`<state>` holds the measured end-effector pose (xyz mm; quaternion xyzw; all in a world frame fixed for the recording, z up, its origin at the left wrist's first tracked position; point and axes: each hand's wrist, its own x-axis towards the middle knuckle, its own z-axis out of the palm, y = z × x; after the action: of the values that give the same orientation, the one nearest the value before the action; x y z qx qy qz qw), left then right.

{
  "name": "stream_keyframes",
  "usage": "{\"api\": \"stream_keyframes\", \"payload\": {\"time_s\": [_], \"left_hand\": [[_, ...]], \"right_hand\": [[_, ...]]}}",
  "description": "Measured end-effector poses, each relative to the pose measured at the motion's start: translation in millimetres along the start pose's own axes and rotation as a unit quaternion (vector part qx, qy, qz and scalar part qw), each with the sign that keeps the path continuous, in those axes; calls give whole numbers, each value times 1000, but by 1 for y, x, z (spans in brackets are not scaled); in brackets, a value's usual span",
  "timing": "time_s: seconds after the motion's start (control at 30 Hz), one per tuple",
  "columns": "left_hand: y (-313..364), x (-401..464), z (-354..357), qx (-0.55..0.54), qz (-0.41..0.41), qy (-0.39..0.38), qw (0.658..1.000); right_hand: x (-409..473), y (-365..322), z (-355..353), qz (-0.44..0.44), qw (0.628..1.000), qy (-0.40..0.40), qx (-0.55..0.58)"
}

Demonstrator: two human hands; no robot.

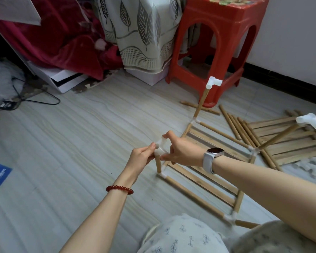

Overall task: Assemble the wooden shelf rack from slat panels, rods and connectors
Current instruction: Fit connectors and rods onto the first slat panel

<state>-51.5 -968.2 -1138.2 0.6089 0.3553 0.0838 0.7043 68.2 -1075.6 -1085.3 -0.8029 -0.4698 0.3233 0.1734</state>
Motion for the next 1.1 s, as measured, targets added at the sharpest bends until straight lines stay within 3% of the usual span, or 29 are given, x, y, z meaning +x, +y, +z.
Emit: {"api": "stream_keyframes", "payload": {"time_s": [0.3,0.4,0.6,0.7,0.83,1.1], "left_hand": [[9,-8,0,103,-19,-38,994],[15,-9,2,106,34,-11,994],[17,0,19,207,84,7,975],[17,4,27,294,110,-4,950],[14,6,38,333,130,38,933],[1,-17,73,398,122,141,898]], "right_hand": [[-6,-2,-4,11,997,-8,-74],[-22,7,-28,21,998,-45,-48],[-109,81,-84,122,990,65,-20],[-160,120,-72,188,978,95,-10],[-209,143,-34,230,966,103,58],[-223,156,16,291,907,289,-90]]}}
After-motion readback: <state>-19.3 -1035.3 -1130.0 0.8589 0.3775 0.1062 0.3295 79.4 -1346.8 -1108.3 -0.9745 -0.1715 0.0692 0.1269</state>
